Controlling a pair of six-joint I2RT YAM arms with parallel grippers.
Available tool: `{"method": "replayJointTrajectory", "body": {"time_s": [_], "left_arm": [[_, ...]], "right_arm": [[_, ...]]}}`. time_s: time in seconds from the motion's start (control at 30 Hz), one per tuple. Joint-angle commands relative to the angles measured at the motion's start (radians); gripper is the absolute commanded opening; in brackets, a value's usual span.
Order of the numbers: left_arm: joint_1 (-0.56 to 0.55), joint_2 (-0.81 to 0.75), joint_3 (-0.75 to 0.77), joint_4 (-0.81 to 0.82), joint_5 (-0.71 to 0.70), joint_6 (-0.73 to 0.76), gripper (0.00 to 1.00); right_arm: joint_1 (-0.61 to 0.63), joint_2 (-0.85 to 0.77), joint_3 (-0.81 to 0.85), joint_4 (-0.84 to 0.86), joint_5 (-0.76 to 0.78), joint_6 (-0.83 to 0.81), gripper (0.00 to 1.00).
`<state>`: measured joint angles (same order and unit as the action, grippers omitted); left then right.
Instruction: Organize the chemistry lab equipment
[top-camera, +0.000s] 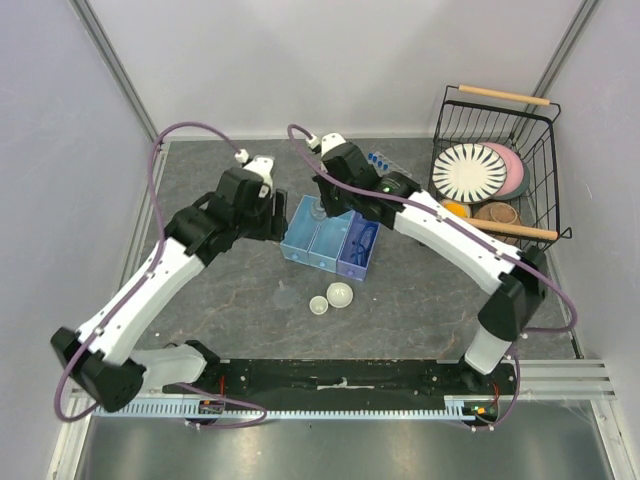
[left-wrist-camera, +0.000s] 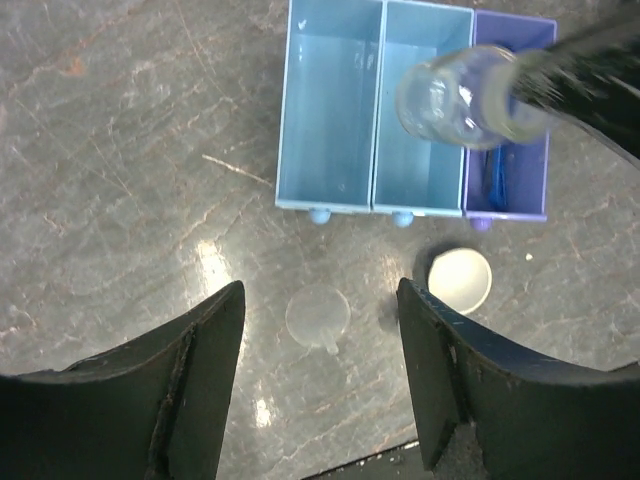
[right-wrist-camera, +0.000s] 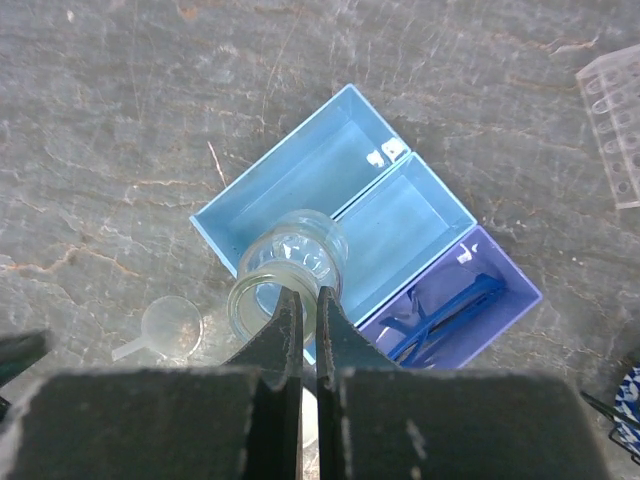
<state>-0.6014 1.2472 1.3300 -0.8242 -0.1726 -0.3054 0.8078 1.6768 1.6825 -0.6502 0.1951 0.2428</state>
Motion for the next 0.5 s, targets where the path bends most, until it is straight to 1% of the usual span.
{"method": "replayJointTrajectory", "body": {"time_s": [0.0, 0.07, 0.13, 0.17, 0.27, 0.47], "left_arm": [[0.002, -0.132, -0.098, 0.05, 0.031, -0.057, 0.7], [0.0, -0.199, -0.149, 0.057, 0.056, -0.07, 0.71], [0.0, -0.26, -0.192, 0.068, 0.071, -0.083, 0.85], [0.0, -0.278, -0.201, 0.069, 0.073, -0.083, 0.97], [0.002, -0.328, -0.224, 0.06, 0.074, -0.078, 1.0], [0.0, -0.391, -0.259, 0.05, 0.091, -0.07, 1.0]], "right_arm": [[0.002, 0.07, 0.092, 0.021, -0.022, -0.011, 0.0], [0.004, 0.119, 0.129, 0.012, -0.028, -0.008, 0.0], [0.004, 0.152, 0.152, 0.003, -0.049, -0.005, 0.0], [0.002, 0.181, 0.169, 0.003, -0.055, -0.004, 0.0], [0.002, 0.245, 0.212, -0.014, -0.069, 0.0, 0.0], [0.002, 0.366, 0.337, -0.075, -0.115, -0.02, 0.0]]}}
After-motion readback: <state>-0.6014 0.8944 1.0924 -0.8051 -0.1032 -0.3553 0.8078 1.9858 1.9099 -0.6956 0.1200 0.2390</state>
